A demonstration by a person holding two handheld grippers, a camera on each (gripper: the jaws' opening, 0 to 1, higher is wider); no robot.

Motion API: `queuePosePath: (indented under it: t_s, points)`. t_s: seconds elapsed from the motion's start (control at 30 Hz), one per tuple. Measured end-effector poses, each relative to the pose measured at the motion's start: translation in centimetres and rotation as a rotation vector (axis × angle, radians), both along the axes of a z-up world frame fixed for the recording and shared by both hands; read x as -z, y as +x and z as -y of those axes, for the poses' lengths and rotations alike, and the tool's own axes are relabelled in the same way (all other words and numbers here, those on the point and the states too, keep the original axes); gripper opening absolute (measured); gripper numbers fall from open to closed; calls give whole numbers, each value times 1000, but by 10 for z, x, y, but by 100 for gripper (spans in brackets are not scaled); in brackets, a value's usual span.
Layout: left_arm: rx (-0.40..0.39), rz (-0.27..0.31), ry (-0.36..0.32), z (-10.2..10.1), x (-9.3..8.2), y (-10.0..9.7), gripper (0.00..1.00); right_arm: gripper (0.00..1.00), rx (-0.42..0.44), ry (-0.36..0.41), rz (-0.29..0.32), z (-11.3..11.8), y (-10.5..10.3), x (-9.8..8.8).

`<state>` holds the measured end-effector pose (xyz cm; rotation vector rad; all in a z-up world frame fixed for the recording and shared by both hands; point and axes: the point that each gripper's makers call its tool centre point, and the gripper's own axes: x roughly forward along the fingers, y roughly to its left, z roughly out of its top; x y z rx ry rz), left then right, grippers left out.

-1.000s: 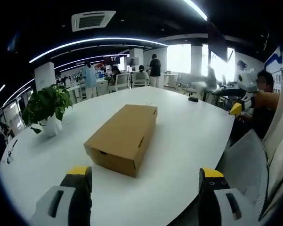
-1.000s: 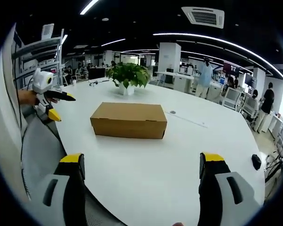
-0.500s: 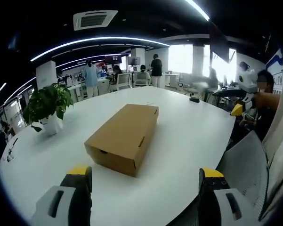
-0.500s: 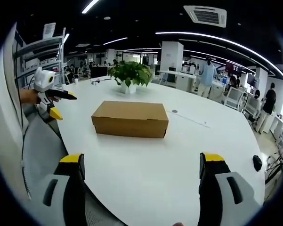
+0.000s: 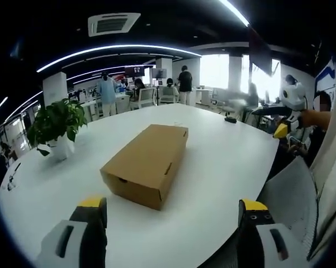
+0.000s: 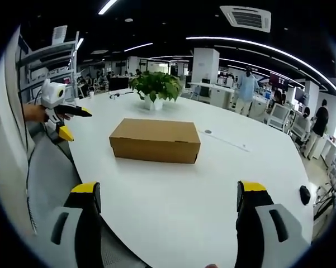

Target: Operate the shoe box by opening the lid, removing the specified soft item, and placing it in the target area until the item is outside and the box remains undamaged.

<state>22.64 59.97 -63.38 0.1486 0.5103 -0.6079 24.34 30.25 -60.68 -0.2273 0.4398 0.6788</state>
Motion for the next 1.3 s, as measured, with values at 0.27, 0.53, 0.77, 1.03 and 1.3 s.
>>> queuePosePath:
  t_s: [0.27, 0.53, 0.77, 1.03, 1.3]
  points:
    - [19, -2, 12, 0, -1, 1, 100, 96, -13, -14, 2, 0, 2, -4]
    - [6, -4, 24, -4, -2, 4, 100, 96, -28, -17, 0, 0, 6, -7]
    - [-24, 1, 24, -8, -3, 8, 99, 96, -59, -23, -13, -2, 9, -4]
    - [-63, 6, 39, -9, 0, 12, 96, 96, -91, -25, -20, -5, 17, -3]
    - [-90, 1, 34, -9, 2, 15, 94, 96, -135, -48, -32, -6, 28, 2]
